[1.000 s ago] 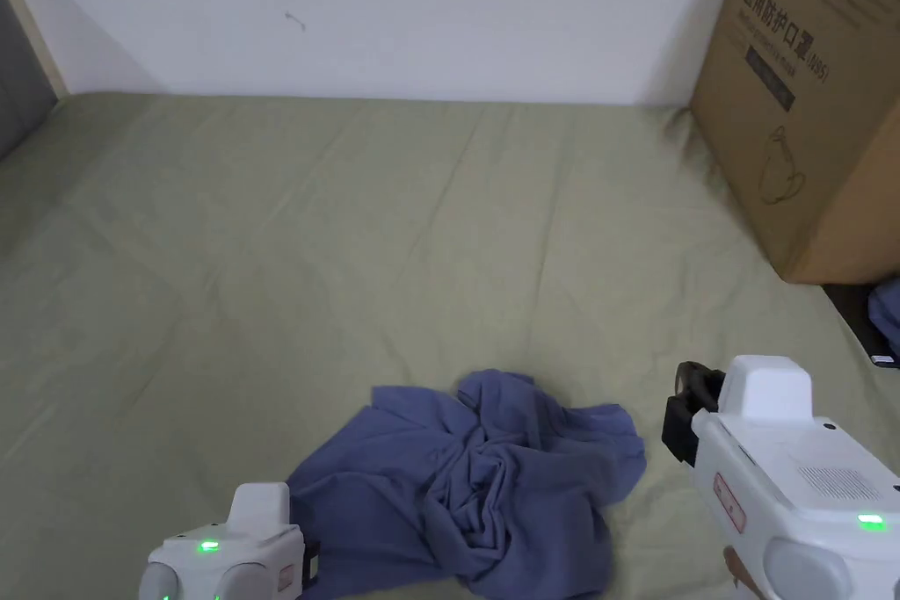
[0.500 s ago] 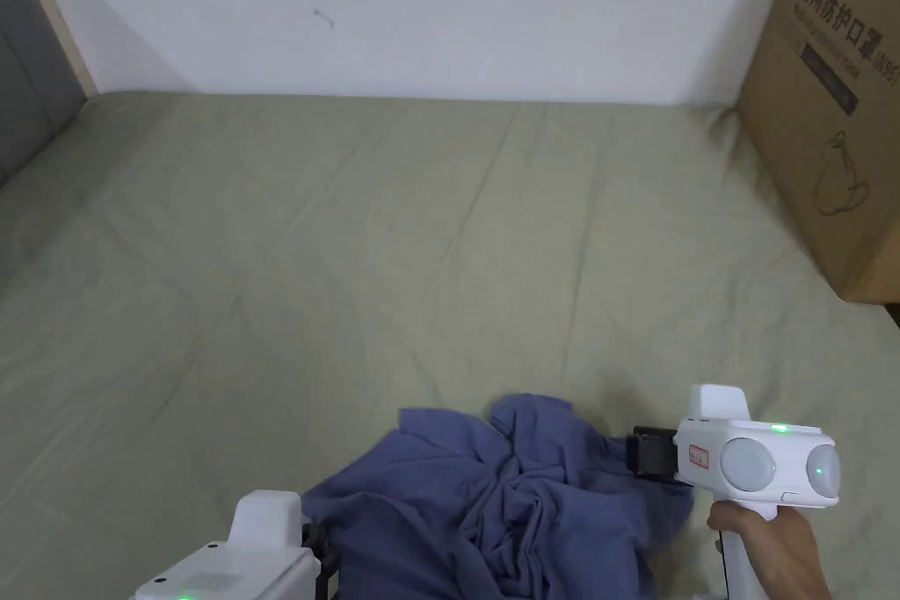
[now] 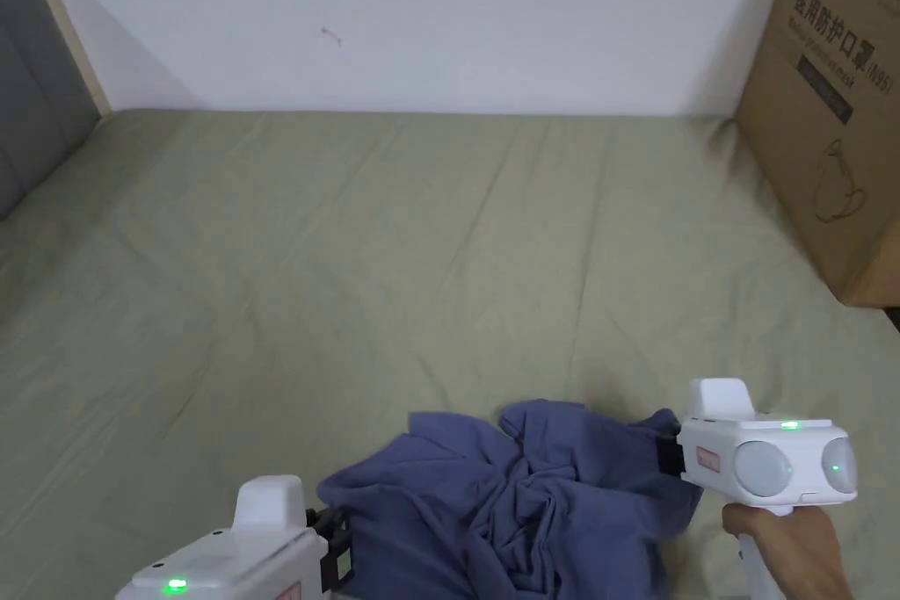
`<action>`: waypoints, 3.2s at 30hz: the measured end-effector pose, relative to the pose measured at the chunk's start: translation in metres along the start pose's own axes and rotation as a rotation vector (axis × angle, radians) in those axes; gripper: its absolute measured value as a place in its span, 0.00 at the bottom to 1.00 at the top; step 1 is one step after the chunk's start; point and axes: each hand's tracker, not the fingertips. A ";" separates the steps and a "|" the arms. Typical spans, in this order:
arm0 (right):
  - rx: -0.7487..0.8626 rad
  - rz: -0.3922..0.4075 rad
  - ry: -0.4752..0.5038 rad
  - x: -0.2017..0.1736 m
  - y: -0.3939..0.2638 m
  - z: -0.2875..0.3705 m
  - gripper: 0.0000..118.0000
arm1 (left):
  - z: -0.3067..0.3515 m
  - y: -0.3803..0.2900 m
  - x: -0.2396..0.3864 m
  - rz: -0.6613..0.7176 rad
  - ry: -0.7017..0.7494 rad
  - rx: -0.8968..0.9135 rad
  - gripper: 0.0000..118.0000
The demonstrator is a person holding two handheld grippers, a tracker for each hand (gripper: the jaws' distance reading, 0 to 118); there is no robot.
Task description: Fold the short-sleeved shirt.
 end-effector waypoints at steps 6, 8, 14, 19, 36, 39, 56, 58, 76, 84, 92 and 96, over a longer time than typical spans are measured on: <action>0.173 0.021 -0.001 0.006 0.030 0.089 0.05 | 0.022 0.048 -0.006 0.099 -0.060 0.100 0.03; 0.230 0.016 -0.004 0.017 0.046 0.111 0.05 | 0.030 0.072 -0.008 0.086 -0.049 0.151 0.03; 0.391 -0.016 -0.014 0.038 0.103 0.169 0.05 | 0.058 0.166 -0.010 -0.006 0.027 0.320 0.03; 0.484 -0.013 -0.067 0.048 0.158 0.190 0.05 | 0.075 0.247 -0.011 -0.019 0.056 0.404 0.03; 0.644 -0.067 -0.177 0.035 0.273 0.170 0.05 | 0.060 0.422 -0.028 0.019 0.206 0.593 0.03; 0.627 -0.079 -0.179 0.026 0.270 0.145 0.05 | 0.037 0.418 -0.039 -0.010 0.236 0.560 0.03; 0.394 -0.170 -0.166 -0.008 0.120 0.062 0.05 | -0.036 0.240 -0.099 -0.009 0.247 0.289 0.03; 0.373 -0.184 -0.158 -0.010 0.092 0.068 0.05 | -0.031 0.207 -0.103 -0.020 0.248 0.258 0.03; 0.217 -0.303 -0.145 0.005 -0.113 0.124 0.05 | 0.048 0.000 -0.133 0.069 0.249 0.103 0.03; 0.091 -0.294 -0.183 0.014 -0.167 0.118 0.05 | 0.055 -0.046 -0.134 0.043 0.300 0.008 0.03; -0.093 -0.223 -0.215 0.007 -0.172 0.080 0.06 | 0.010 -0.072 -0.139 0.004 0.367 -0.155 0.03; -0.117 -0.225 -0.207 0.007 -0.164 0.080 0.08 | 0.008 -0.066 -0.134 0.012 0.376 -0.169 0.07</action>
